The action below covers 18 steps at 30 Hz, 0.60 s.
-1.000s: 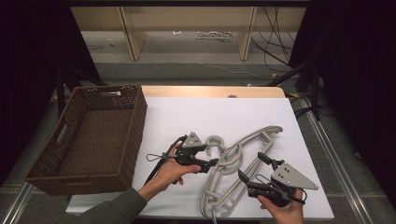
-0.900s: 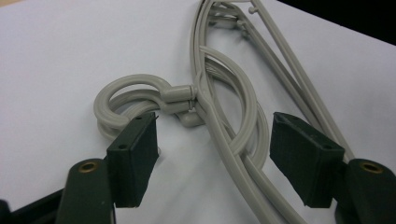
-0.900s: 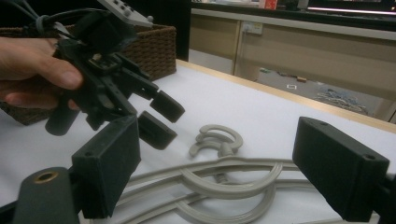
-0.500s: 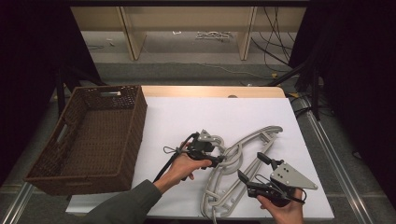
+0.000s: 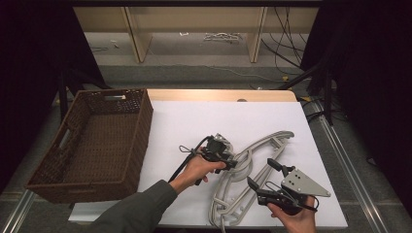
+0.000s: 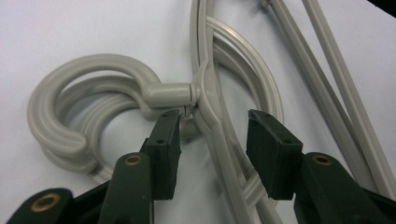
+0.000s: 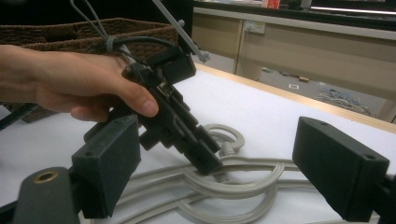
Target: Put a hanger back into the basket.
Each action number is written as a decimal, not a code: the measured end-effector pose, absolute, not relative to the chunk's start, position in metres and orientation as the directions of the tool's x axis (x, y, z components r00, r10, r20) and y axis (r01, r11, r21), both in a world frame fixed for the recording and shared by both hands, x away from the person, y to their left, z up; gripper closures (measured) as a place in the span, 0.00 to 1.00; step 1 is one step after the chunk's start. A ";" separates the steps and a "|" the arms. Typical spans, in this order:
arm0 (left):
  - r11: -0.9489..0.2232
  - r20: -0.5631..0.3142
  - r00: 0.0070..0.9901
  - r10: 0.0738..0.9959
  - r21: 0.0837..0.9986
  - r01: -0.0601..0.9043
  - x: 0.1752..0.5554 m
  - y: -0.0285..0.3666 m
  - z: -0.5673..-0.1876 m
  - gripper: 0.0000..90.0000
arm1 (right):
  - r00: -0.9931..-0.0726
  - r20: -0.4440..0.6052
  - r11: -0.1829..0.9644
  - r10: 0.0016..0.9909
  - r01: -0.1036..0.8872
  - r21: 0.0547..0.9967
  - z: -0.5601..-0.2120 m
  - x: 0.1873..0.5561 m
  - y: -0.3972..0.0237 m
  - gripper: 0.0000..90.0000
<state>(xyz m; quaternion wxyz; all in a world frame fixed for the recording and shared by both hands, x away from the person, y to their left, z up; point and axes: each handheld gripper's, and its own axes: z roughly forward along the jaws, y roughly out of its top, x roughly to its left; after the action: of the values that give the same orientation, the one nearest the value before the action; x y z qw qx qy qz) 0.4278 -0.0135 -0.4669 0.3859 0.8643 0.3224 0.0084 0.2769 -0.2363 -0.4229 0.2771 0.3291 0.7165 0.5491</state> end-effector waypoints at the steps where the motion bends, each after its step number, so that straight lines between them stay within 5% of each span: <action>1: -0.458 -0.262 0.766 0.587 0.672 0.582 0.428 -0.016 -0.469 0.61 | -0.630 -0.035 0.180 0.776 0.167 0.969 -0.423 0.277 -0.236 0.18; 11: -0.466 -0.337 0.734 0.590 0.600 0.651 0.437 -0.020 -0.477 0.65 | -0.635 -0.041 0.187 0.771 0.165 0.968 -0.423 0.277 -0.235 0.18; 18: -0.453 -0.345 0.731 0.589 0.608 0.652 0.439 -0.021 -0.475 0.82 | -0.636 -0.037 0.185 0.771 0.167 0.968 -0.423 0.277 -0.235 0.18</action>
<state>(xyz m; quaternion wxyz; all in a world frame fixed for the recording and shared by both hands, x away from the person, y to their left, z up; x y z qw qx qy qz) 0.4394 -0.0213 -0.4747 0.3752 0.8513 0.3644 -0.0421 0.2771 -0.2352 -0.4230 0.2751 0.3264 0.7188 0.5487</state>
